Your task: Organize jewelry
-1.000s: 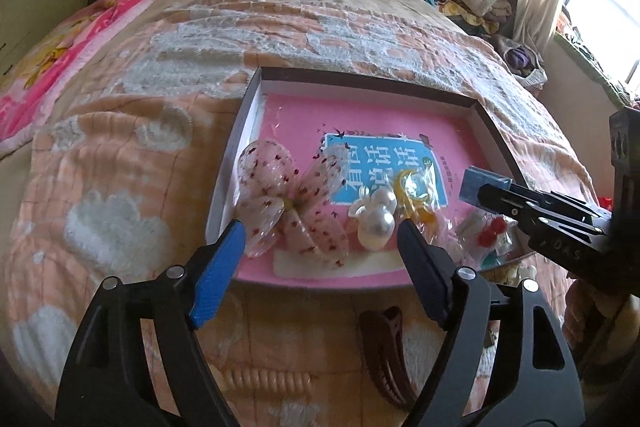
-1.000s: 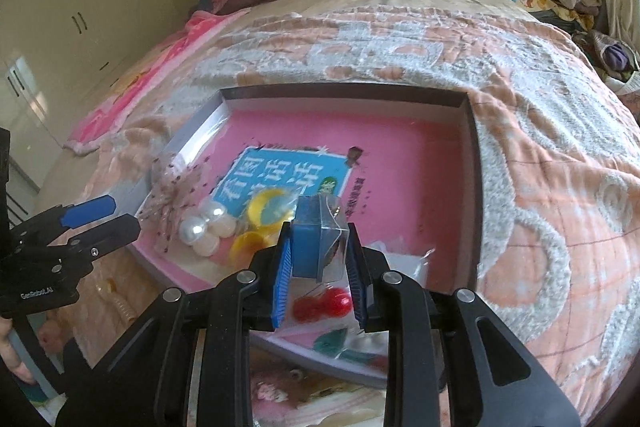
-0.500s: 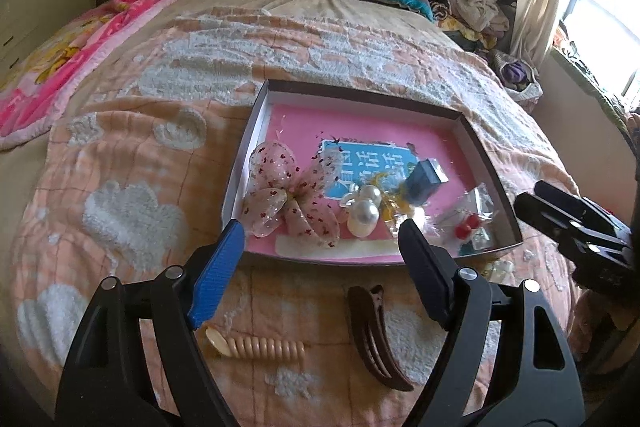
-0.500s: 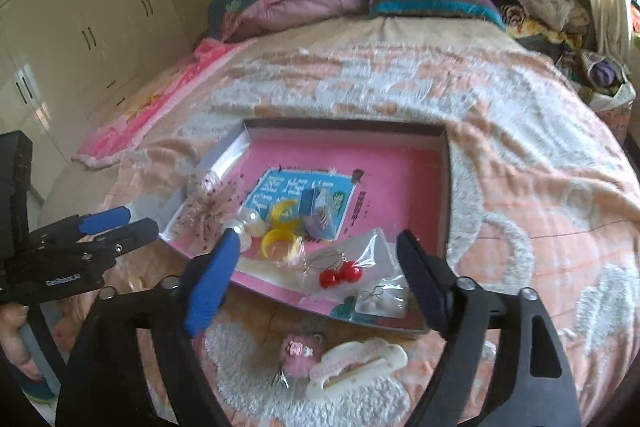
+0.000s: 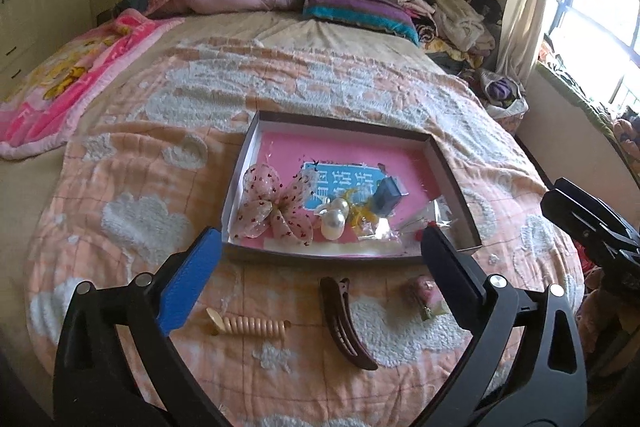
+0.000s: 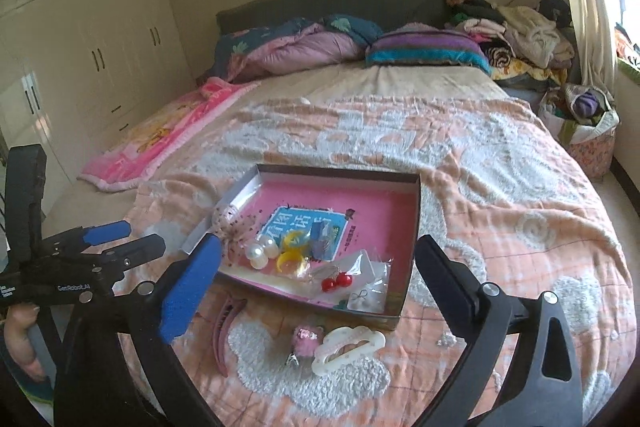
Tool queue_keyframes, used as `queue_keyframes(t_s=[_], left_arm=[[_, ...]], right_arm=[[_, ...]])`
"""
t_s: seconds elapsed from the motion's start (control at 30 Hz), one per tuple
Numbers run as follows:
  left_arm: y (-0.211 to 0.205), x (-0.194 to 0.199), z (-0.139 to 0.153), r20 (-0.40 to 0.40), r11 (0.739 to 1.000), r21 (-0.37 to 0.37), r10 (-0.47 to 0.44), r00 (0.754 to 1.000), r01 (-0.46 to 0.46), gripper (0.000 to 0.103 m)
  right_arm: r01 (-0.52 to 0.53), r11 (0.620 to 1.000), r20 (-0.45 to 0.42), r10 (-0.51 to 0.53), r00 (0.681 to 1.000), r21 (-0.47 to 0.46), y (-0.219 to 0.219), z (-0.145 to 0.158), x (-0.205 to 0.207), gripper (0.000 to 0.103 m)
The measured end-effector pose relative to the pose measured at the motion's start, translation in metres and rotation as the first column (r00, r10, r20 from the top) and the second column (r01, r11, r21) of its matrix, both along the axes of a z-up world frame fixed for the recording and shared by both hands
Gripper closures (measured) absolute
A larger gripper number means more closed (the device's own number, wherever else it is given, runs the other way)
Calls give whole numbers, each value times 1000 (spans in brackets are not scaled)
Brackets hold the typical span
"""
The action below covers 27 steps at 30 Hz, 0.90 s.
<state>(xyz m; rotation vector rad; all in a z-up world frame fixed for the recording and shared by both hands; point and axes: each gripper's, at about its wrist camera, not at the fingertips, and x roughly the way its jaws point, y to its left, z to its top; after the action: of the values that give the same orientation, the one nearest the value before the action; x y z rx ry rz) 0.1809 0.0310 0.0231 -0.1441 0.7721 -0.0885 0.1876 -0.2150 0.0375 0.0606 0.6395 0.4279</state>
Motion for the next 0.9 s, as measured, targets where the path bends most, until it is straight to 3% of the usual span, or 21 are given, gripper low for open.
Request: queue_keyframes(t_s=[0.43,0.9], left_arm=[[-2,-33,25,64,1000,2,-2,998,2,10],[-5,-72,39,103,1000,22,-1,995,-2,10]], right_arm=[[-12,1000,83,10,996,12,-3,35,-38,6],[-25,1000,132,25,991,-4,-13,47,-78,6]])
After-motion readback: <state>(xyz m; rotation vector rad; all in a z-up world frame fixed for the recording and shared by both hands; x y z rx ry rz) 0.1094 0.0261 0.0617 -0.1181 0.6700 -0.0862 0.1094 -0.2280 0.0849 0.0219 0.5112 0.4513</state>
